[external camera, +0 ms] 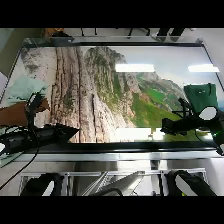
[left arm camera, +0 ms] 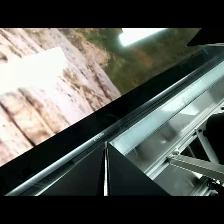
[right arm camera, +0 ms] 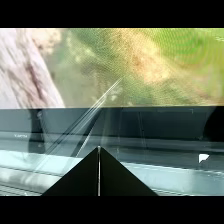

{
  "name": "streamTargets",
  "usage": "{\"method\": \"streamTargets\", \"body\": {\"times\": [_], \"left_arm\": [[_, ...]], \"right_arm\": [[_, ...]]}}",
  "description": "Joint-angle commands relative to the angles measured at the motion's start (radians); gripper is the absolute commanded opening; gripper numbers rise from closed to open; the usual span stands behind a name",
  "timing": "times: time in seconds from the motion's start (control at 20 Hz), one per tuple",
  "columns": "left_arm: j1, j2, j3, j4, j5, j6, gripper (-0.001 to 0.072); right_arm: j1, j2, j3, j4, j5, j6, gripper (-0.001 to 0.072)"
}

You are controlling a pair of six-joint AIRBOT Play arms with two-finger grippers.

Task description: Fold the shirts.

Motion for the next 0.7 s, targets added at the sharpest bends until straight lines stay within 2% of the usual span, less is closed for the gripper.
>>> {"method": "streamTargets", "body": {"times": [0.0, 0.15, 0.35, 0.45, 0.5, 0.55, 0.6, 0.65], "left_arm": [[0.0, 0.001, 0.0, 0.0, 0.013, 0.002, 0.0016], [0.0, 0.001, 0.0, -0.011, 0.053, 0.002, 0.0016], [0.002, 0.0, 0.002, -0.013, 0.165, 0.002, 0.0016], [0.001, -0.019, 0.04, 0.107, 0.216, 0.002, 0.0021], [0.001, -0.051, 0.086, 0.224, 0.211, 0.002, 0.0238], [0.001, -0.087, 0.135, 0.355, 0.209, -0.004, 0.0576], [0.002, -0.135, 0.192, 0.513, 0.211, -0.021, 0.0684], [0.002, -0.19, 0.246, 0.66, 0.218, -0.033, 0.0684]], "right_arm": [[0.001, 0.0, 0.0, 0.0, -0.008, 0.0, 0.002], [0.001, -0.01, 0.0, 0.0, -0.085, 0.0, 0.002], [0.001, -0.013, 0.0, 0.0, -0.097, 0.0, 0.002], [0.001, -0.013, 0.0, 0.0, -0.098, 0.0, 0.002], [0.001, -0.013, 0.0, 0.0, -0.097, 0.0, 0.002], [0.001, -0.013, 0.0, 0.004, -0.097, 0.0, 0.002], [0.001, -0.013, 0.0, 0.005, -0.098, 0.0, 0.002], [0.001, -0.013, 0.0, 0.005, -0.107, 0.0, 0.002]]}}
